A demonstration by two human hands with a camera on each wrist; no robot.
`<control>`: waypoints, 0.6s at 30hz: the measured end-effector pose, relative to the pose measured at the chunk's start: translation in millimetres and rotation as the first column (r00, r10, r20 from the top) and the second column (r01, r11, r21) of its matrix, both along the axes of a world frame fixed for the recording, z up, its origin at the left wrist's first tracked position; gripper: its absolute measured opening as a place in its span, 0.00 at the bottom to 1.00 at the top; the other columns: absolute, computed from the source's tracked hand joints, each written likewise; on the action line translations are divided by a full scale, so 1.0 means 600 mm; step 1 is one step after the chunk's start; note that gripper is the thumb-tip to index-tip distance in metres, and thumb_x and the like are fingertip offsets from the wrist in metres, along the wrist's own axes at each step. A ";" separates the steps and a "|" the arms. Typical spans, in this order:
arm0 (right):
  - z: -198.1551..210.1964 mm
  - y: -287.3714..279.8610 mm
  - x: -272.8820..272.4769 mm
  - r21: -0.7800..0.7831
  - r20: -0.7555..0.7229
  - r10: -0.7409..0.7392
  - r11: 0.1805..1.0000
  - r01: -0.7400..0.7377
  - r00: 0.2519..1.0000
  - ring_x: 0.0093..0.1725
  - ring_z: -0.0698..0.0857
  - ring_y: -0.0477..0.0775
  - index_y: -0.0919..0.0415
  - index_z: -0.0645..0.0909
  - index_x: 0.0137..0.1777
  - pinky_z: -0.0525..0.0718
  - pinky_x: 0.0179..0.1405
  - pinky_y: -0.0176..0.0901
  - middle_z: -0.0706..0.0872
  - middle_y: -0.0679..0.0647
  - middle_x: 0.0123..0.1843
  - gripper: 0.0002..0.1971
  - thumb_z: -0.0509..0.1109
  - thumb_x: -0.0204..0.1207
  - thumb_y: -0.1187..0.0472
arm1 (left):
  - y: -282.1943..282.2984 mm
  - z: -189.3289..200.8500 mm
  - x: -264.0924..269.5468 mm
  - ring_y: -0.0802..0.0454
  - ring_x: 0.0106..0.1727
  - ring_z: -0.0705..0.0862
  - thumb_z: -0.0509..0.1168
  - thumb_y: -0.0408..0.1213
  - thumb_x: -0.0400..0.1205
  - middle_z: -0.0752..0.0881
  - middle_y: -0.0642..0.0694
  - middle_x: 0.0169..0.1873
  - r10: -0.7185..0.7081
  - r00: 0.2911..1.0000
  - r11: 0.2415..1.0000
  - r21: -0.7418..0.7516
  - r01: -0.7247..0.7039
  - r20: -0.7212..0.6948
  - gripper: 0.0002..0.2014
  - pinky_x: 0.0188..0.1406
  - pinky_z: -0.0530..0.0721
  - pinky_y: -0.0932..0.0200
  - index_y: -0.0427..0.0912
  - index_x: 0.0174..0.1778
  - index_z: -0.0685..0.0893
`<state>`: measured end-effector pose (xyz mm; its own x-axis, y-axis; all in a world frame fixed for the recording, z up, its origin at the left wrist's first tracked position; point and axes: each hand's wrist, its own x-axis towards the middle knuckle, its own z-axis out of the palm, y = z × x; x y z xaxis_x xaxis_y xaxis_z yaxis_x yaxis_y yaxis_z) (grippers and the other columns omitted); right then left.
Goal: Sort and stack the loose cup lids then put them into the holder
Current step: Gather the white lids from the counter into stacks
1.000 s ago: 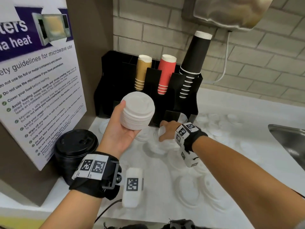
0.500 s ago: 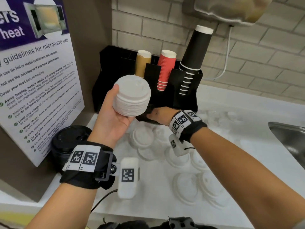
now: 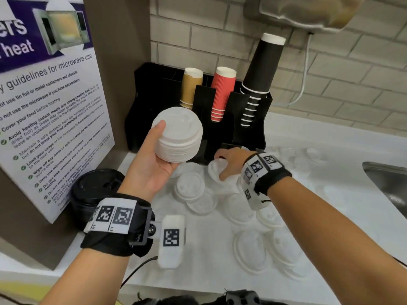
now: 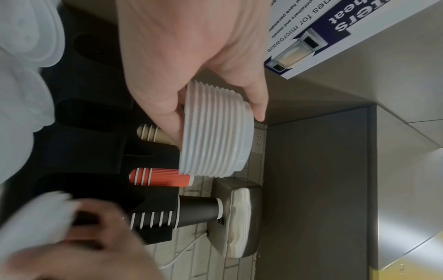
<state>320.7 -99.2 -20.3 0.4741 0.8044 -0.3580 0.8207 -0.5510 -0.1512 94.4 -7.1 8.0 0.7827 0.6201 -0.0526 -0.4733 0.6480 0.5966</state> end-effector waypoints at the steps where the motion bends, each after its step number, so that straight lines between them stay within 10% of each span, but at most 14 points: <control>1: 0.017 -0.007 0.000 0.058 -0.019 -0.023 0.998 0.024 1.000 0.49 0.80 0.52 0.44 0.71 0.68 0.82 0.42 0.43 0.78 0.47 0.52 0.32 0.79 0.64 0.48 | -0.002 -0.003 0.003 0.45 0.66 0.86 0.68 0.46 0.76 0.86 0.42 0.66 -0.002 1.000 1.000 -0.003 0.002 -0.005 0.29 0.55 0.89 0.50 0.43 0.74 0.76; 9: 0.069 -0.081 -0.076 0.641 -0.590 0.029 0.624 0.446 0.807 0.49 0.85 0.48 0.38 0.73 0.65 0.79 0.39 0.35 0.84 0.47 0.57 0.27 0.78 0.67 0.49 | -0.018 -0.029 0.028 0.44 0.64 0.87 0.68 0.51 0.76 0.86 0.40 0.66 -0.068 0.997 0.997 -0.048 0.066 -0.043 0.31 0.45 0.90 0.53 0.42 0.75 0.77; 14: 0.044 -0.108 -0.108 0.680 -0.710 0.092 0.348 0.645 0.699 0.44 0.86 0.40 0.46 0.79 0.61 0.79 0.33 0.29 0.86 0.50 0.55 0.24 0.74 0.63 0.47 | -0.017 -0.044 0.035 0.44 0.63 0.87 0.69 0.50 0.76 0.87 0.40 0.65 -0.094 0.993 0.993 -0.077 0.089 -0.066 0.30 0.46 0.90 0.52 0.42 0.74 0.78; 18: 0.030 -0.116 -0.116 0.654 -0.752 0.155 0.299 0.695 0.641 0.48 0.86 0.45 0.48 0.79 0.62 0.85 0.42 0.38 0.84 0.56 0.57 0.29 0.75 0.58 0.43 | -0.023 -0.050 0.041 0.47 0.62 0.88 0.71 0.50 0.72 0.87 0.42 0.65 -0.099 0.983 0.995 -0.010 0.098 -0.158 0.33 0.45 0.90 0.53 0.43 0.74 0.78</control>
